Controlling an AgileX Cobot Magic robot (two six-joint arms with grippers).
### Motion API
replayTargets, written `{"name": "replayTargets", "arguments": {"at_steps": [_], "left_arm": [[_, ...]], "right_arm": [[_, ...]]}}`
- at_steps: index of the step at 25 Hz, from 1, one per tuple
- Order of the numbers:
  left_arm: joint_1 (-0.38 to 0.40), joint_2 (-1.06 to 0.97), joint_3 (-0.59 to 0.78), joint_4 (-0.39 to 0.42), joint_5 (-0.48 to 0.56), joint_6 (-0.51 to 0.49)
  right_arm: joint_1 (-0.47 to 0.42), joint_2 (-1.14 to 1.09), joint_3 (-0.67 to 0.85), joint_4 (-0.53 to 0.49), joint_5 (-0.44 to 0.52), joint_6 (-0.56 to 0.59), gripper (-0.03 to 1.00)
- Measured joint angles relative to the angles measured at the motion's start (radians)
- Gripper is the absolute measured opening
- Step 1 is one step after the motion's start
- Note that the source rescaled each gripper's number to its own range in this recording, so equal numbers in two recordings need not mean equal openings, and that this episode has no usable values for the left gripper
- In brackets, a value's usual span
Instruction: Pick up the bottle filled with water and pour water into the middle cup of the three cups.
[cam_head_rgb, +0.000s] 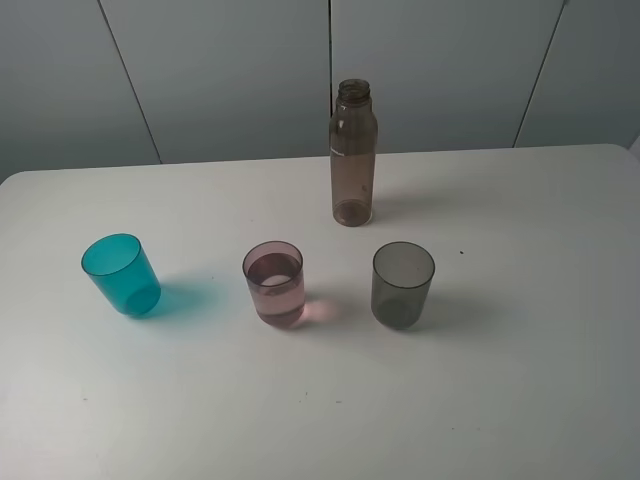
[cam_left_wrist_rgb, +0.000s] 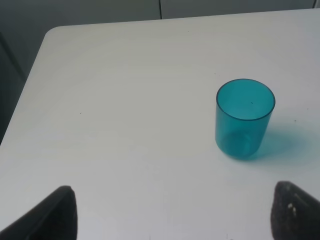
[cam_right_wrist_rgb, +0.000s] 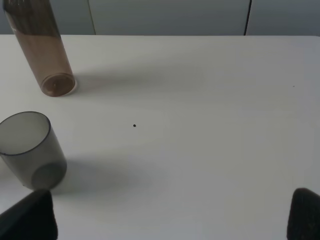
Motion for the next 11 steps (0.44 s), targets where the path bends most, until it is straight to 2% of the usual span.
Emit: {"name": "replayTargets", "arguments": {"at_steps": [11], "left_arm": [[0.0, 0.0, 0.0, 0.0, 0.0, 0.0]], "right_arm": [[0.0, 0.0, 0.0, 0.0, -0.001, 0.0, 0.99]]}}
